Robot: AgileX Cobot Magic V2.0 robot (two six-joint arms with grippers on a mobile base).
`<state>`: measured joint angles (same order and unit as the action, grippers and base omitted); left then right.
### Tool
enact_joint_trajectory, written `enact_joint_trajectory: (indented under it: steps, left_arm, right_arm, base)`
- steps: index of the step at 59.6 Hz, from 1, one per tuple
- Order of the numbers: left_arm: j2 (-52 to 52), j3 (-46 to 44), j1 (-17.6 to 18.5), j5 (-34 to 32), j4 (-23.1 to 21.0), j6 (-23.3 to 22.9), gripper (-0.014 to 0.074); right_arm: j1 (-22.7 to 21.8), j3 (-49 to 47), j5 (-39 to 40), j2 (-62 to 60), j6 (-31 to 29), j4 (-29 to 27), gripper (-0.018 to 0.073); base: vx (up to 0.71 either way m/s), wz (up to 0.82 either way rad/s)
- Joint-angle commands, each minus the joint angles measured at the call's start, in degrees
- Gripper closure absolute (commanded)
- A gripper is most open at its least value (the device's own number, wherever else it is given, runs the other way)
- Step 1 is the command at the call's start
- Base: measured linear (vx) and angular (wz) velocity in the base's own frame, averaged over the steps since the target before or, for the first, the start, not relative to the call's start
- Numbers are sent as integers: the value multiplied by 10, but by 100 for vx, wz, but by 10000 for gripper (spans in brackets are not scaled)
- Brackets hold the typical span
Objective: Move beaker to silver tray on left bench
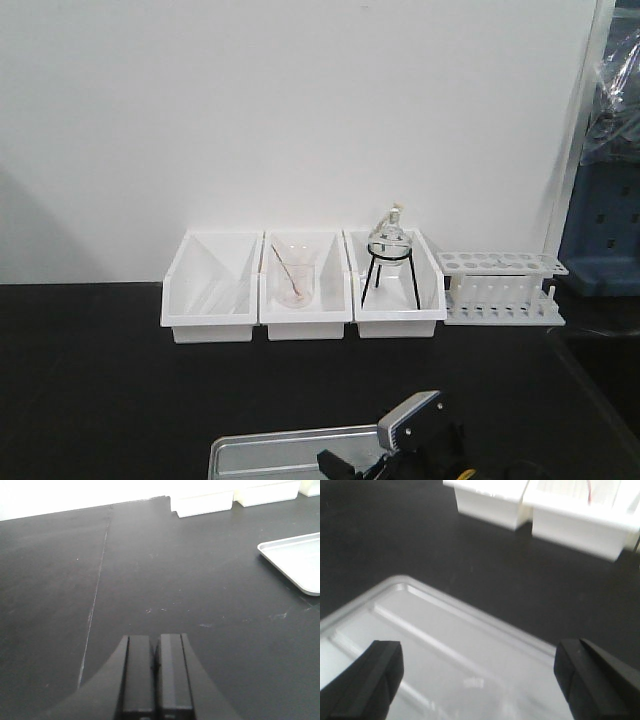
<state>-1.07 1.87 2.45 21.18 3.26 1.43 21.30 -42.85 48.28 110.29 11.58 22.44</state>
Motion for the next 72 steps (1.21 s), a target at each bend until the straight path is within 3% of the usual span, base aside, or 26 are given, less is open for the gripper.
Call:
enact_joint_trajectory:
  steps: [1,8,14,20,23,30,40,49,72]
  left_arm:
    - [-4,11,4,-43,-2,-1,595]
    - [-4,11,4,-43,-2,-1,595]
    - [-4,11,4,-43,-2,-1,595]
    - [-4,11,4,-43,-2,-1,595]
    - [-4,11,4,-43,-2,-1,595]
    - [-4,11,4,-43,-2,-1,595]
    - [-4,11,4,-43,-2,-1,595]
    - [-4,11,4,-43,-2,-1,595]
    - [-4,11,4,-43,-2,-1,595]
  right_arm:
    - [-2,-12,37,-75,9,-6,-80]
    - [-2,-10,-28,-159,57,-3,14]
    - [-2,-10,-145,-251,108,13,221]
    - [-2,-10,-304,-352,177,32,494]
    - [-2,-10,-371,-391,195,35,578]
    - [-2,-10,-551,-495,197,38,574]
    - [-2,-10,-715,-594,168,42,571]
    - [-2,-10,-762,-650,168,41,570]
    - [-2,-10,-764,-723,167,59,570]
  base:
    - [0,0]
    - [0,0]
    - [0,0]
    - [0,0]
    - [0,0]
    - [0,0]
    - [0,0]
    - [0,0]
    - [0,0]
